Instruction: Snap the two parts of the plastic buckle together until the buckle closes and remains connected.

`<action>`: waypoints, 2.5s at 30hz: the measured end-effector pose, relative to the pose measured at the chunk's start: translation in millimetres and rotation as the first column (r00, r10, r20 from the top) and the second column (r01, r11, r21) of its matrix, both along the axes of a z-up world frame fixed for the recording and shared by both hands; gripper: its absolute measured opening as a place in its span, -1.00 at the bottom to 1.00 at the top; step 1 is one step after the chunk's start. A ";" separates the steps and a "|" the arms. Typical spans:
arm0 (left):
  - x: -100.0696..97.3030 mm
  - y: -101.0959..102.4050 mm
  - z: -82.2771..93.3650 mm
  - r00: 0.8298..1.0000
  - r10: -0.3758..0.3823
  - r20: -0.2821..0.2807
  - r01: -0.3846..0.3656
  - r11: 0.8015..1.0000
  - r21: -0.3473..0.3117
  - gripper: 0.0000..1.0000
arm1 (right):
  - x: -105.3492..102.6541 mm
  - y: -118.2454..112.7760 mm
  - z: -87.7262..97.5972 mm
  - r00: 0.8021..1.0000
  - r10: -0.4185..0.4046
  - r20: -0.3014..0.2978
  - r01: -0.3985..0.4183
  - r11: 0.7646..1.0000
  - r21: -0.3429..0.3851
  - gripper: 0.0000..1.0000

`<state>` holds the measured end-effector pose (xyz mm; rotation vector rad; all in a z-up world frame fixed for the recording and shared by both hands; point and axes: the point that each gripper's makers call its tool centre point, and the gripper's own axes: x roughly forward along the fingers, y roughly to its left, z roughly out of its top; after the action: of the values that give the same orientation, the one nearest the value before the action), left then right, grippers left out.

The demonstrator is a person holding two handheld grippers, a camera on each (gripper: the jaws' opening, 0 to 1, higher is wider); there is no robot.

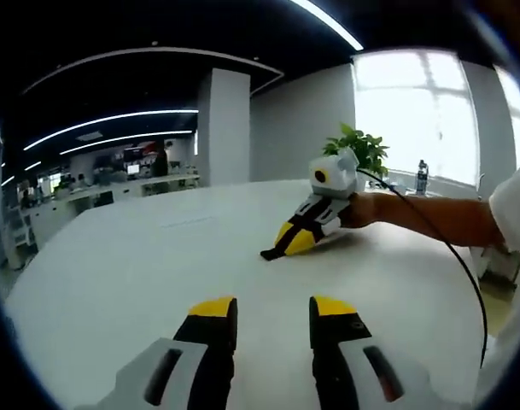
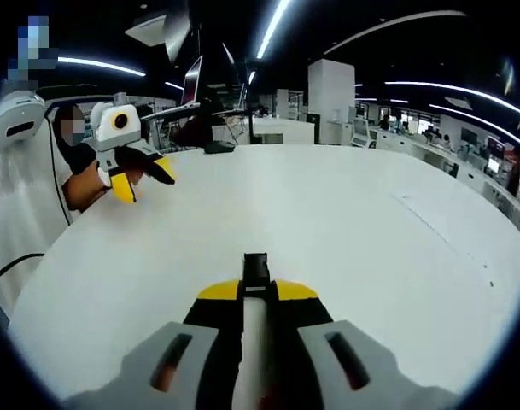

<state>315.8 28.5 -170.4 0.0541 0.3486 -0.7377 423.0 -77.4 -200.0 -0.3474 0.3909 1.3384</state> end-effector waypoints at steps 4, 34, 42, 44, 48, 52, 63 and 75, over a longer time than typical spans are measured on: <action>0.4 0.5 -0.1 1.000 0.009 -0.002 -0.009 1.000 -0.002 -0.34 | 17.2 -2.4 -1.1 1.000 0.010 -0.010 -0.010 1.000 -0.006 -0.77; 1.7 10.9 5.3 0.998 0.070 -0.007 -0.070 0.997 -0.018 -0.34 | 25.3 -6.2 0.5 0.998 0.066 -0.024 -0.065 0.998 0.011 -0.57; 1.7 11.0 6.5 0.997 0.073 -0.003 -0.073 0.997 -0.020 -0.34 | 24.7 -4.6 0.3 0.998 0.059 -0.015 -0.058 0.998 0.018 -0.45; 1.6 10.8 6.2 0.997 0.073 -0.003 -0.073 0.997 -0.018 -0.34 | 25.1 -4.3 0.0 0.998 0.058 -0.013 -0.058 0.998 0.018 -0.44; 1.4 10.2 5.0 0.998 0.070 -0.004 -0.070 0.997 -0.015 -0.34 | 23.0 -3.4 0.0 0.998 0.056 -0.013 -0.056 0.998 0.019 -0.40; 1.8 11.0 6.0 0.997 0.075 -0.003 -0.075 0.997 -0.017 -0.34 | 20.9 -1.1 1.1 0.999 0.041 -0.010 -0.040 0.999 0.018 -0.36; 7.3 13.3 13.5 0.996 0.094 0.004 -0.094 0.995 -0.027 -0.34 | 24.8 -7.5 19.1 0.992 -0.121 0.024 0.120 0.992 0.037 -0.30; 15.5 10.8 15.3 0.994 0.111 0.019 -0.111 0.994 -0.023 -0.33 | 14.9 -34.7 32.6 0.915 -0.402 0.030 0.400 0.915 0.039 -0.37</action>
<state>331.3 39.4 -155.1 0.0213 0.3221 -0.6307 437.9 -112.1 -167.5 -0.2481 0.3844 0.9323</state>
